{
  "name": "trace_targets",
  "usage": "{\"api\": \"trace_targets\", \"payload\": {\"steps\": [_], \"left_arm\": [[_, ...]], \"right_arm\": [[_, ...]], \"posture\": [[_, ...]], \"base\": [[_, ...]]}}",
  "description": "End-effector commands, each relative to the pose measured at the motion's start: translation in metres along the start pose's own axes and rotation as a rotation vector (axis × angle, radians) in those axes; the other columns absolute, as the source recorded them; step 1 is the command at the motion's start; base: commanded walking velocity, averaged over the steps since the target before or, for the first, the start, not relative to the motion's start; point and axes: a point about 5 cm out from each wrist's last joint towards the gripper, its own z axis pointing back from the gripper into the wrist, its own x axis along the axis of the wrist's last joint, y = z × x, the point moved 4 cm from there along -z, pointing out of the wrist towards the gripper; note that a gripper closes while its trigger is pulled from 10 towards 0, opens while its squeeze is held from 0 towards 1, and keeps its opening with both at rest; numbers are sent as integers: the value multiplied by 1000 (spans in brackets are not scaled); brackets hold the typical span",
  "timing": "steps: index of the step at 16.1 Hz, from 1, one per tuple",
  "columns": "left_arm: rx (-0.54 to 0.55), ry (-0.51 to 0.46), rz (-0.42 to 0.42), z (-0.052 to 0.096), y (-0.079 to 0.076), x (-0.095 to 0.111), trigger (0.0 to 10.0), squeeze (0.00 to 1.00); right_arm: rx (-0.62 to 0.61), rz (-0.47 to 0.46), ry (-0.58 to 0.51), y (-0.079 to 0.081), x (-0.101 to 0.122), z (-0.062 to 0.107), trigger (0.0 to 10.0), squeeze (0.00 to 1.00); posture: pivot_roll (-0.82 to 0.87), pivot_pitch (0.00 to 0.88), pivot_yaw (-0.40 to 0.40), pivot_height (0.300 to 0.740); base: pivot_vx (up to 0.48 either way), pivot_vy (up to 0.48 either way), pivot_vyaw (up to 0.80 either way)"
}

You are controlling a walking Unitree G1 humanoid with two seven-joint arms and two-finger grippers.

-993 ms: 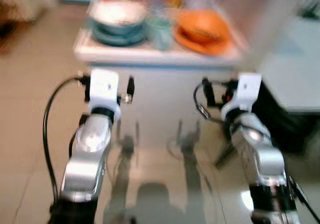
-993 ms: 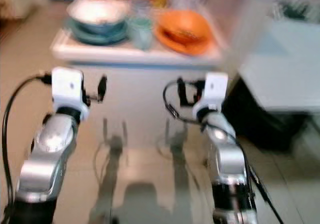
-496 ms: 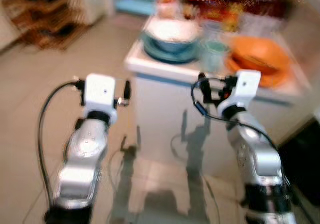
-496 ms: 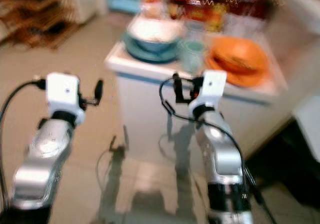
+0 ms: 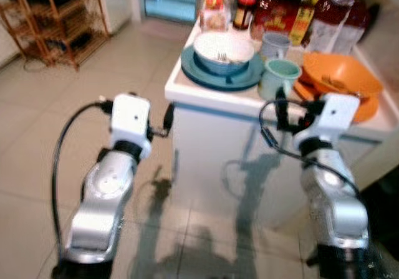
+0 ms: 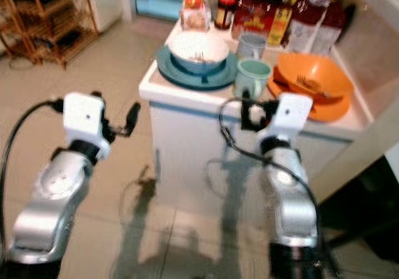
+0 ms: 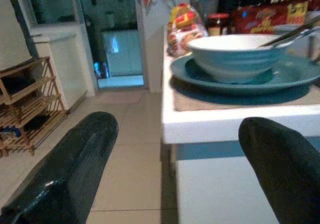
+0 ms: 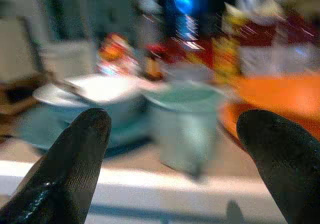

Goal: Setting the table

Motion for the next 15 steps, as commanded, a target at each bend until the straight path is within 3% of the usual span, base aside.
{"api": "trace_targets", "payload": {"steps": [1,2,3,4,6,9,12,14,15], "left_arm": [[-19,-40,23,-2,-4,8,10000,0],[-47,-51,15,-3,-8,13,10000,0],[-105,-68,1,-2,-14,19,10000,0],[-193,-67,6,1,-24,20,10000,0],[-262,-63,16,4,-32,20,10000,0],[-264,-46,-13,-3,-35,19,10000,0],[-297,-35,-20,-4,-37,20,10000,0],[-305,-27,-23,-2,-37,19,10000,0],[-307,-23,-25,-1,-37,18,10000,0]], "right_arm": [[-28,23,-24,-12,4,4,10000,0],[-58,53,1,-19,-3,4,10000,0],[-79,55,10,-23,-7,2,10000,757],[-92,61,22,-26,-9,-6,10000,1000],[-77,74,51,-25,-15,-17,10000,1000],[22,33,141,-17,-40,-45,10000,1000],[-47,120,153,-30,-46,-68,10000,1000],[-41,99,147,-28,-45,-76,10000,1000],[-41,92,152,-28,-46,-79,10000,737]], "posture": [[10,60,-76,740],[22,61,-79,740],[24,64,-79,740],[19,70,-77,740],[15,72,-71,740],[33,77,-77,740],[42,85,-86,740],[42,85,-86,740],[42,85,-86,740]], "base": [[0,0,0],[0,0,0],[0,0,0],[0,0,0],[0,0,0],[0,0,0],[0,0,0],[0,0,0],[0,0,0]]}}
